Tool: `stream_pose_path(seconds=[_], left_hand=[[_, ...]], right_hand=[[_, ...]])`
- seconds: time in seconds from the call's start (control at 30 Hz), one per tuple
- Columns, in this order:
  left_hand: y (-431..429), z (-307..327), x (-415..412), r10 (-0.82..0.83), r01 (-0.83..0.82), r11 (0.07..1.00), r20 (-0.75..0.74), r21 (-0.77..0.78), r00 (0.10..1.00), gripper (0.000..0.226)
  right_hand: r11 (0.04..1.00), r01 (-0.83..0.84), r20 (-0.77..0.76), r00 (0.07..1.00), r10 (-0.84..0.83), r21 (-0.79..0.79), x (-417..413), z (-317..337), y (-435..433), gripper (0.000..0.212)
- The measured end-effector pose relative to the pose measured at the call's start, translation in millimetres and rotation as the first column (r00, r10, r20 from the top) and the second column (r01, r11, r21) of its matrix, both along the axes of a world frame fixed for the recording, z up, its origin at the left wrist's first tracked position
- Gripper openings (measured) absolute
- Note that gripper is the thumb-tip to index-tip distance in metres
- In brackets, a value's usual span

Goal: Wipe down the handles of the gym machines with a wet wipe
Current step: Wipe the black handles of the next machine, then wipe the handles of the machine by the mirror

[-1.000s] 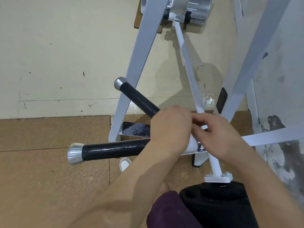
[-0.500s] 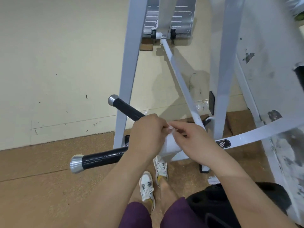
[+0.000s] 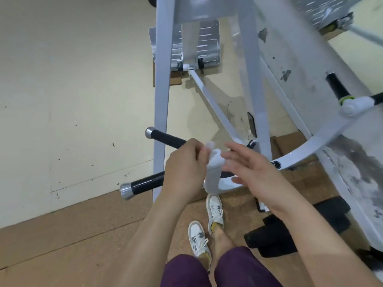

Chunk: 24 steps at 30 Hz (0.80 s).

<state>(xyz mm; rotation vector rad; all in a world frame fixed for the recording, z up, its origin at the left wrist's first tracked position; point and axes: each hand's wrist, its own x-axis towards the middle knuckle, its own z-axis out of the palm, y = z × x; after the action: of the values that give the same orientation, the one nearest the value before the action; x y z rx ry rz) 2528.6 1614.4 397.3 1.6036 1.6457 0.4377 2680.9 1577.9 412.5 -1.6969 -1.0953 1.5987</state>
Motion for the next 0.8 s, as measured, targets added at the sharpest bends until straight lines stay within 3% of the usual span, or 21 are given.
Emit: stream_pose_path(seconds=[0.03, 0.1, 0.2, 0.27, 0.43, 0.53, 0.6, 0.7, 0.8], left_hand=[[-10, 14, 8, 0.062, -0.043, 0.995, 0.216, -0.091, 0.974, 0.025], [-29, 32, 23, 0.178, -0.068, 0.963, 0.427, -0.260, 0.886, 0.022], [-46, 48, 45, 0.338, -0.061, 0.885, 0.549, -0.461, 0.765, 0.020], [-52, 54, 58, 0.341, 0.033, 0.851, 0.599, -0.524, 0.725, 0.021], [-57, 67, 104, 0.019, 0.238, 0.893, 0.559, -0.383, 0.829, 0.024], [-60, 75, 142, -0.072, 0.240, 0.935, 0.521, -0.262, 0.850, 0.035], [-63, 82, 168, -0.108, 0.273, 0.936, 0.553, -0.224, 0.826, 0.042], [-66, 88, 207, -0.204, 0.363, 0.915, 0.574, -0.176, 0.793, 0.034], [-64, 91, 239, -0.255, 0.395, 0.909, 0.576, -0.131, 0.777, 0.031]], right_hand=[[0.996, 0.072, -0.158, 0.984, -0.078, -0.044, 2, 13, -9, 0.035], [0.985, 0.173, -0.205, 0.963, -0.174, -0.019, 8, 30, -23, 0.025], [0.921, 0.389, -0.131, 0.914, -0.383, 0.024, 25, 44, -39, 0.015], [0.876, 0.481, -0.130, 0.871, -0.474, 0.029, 41, 52, -49, 0.012], [0.762, 0.647, -0.229, 0.740, -0.632, -0.011, 88, 63, -72, 0.010], [0.617, 0.777, -0.383, 0.536, -0.753, -0.127, 128, 67, -82, 0.010], [0.573, 0.791, -0.513, 0.407, -0.756, -0.217, 158, 70, -87, 0.012], [0.569, 0.784, -0.577, 0.352, -0.737, -0.248, 197, 72, -92, 0.014], [0.500, 0.845, -0.551, 0.331, -0.766, -0.187, 229, 71, -92, 0.005]])
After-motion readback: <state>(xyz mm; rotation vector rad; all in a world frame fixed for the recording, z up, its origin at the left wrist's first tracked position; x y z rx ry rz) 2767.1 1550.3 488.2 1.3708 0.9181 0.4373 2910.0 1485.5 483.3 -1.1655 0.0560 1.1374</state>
